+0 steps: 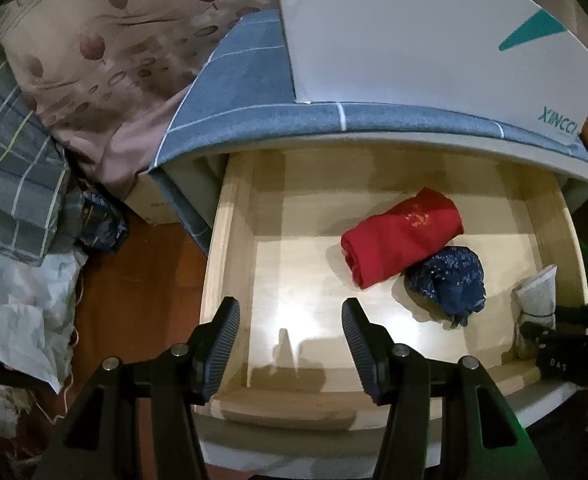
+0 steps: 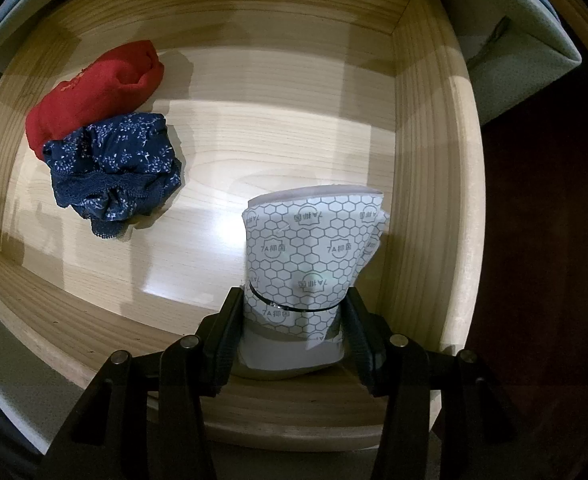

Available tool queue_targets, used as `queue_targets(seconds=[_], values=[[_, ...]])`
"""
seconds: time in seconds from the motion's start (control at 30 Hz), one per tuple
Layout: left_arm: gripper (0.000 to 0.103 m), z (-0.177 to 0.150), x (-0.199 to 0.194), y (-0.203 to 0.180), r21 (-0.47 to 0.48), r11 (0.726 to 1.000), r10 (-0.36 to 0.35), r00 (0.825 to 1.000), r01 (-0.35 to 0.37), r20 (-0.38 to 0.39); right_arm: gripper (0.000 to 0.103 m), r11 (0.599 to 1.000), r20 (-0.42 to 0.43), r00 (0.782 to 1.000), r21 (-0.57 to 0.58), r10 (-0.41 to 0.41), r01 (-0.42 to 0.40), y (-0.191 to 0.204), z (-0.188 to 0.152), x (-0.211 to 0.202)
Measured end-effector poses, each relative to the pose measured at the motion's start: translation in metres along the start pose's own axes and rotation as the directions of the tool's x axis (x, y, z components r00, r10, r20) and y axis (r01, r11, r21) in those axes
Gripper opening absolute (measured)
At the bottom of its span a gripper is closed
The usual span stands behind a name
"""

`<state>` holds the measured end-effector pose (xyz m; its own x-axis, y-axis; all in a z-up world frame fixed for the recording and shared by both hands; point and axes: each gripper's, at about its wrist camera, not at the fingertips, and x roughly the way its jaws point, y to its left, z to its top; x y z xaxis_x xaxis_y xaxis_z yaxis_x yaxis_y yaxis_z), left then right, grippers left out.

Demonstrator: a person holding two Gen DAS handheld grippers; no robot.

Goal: Take underwear out of drawer
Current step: 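Move the left gripper back down over the drawer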

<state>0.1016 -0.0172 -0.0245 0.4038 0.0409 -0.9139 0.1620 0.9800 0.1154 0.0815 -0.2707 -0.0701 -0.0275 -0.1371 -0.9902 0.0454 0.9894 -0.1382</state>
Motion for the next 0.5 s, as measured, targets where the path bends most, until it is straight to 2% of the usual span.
queue_targets(seconds=[0.1,0.5], values=[[0.054,-0.0013,0.0055,-0.0016,0.007,1.000,0.022,0.999,-0.022,-0.024,0.047,1.000,0.000,1.000,0.001,0.001,-0.001,0.0002,-0.0005,0.0000],[0.054,-0.0030,0.0019,0.0012,-0.012,0.999,0.038,0.999,-0.038,0.007,0.046,1.000,0.001,1.000,0.001,0.001,-0.001,0.0005,-0.0020,-0.0002]])
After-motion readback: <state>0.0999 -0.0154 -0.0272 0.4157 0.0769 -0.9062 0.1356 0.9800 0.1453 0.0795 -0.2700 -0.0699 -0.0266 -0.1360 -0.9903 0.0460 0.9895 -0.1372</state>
